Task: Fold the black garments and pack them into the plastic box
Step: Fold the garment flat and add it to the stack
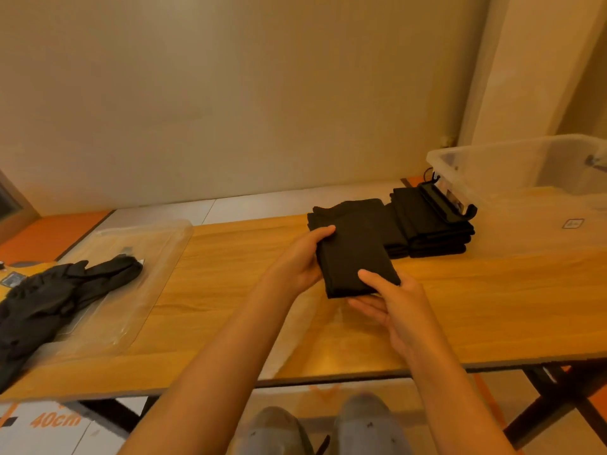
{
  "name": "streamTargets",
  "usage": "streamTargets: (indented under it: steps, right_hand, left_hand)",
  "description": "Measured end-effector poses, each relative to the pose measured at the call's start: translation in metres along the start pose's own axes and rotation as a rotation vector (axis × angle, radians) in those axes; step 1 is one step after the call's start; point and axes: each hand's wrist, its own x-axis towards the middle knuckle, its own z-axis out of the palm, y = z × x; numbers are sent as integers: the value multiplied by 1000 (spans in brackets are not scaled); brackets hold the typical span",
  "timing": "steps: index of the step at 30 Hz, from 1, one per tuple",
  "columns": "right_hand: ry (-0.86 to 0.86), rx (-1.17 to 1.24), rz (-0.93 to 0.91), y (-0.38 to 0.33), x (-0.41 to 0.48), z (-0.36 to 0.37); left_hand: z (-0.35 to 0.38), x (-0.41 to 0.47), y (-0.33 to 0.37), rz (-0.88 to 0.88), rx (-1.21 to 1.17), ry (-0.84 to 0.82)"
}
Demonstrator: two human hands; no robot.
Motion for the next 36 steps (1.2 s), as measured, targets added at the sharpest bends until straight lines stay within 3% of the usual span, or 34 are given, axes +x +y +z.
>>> streamTargets:
  steps: [6, 11, 21, 36]
  right_hand:
    - [173, 13, -72, -38, 109, 2]
    - [245, -230, -86, -24, 155, -11]
    - [328, -458, -215, -4, 151, -18]
    - [295, -486, -138, -15, 140, -16]
  left_hand:
    - [44, 101, 44, 17, 107, -35]
    - [40, 158, 26, 19, 240, 60]
    - [28, 180, 15, 85, 345, 52]
    - [30, 177, 23, 157, 445, 120]
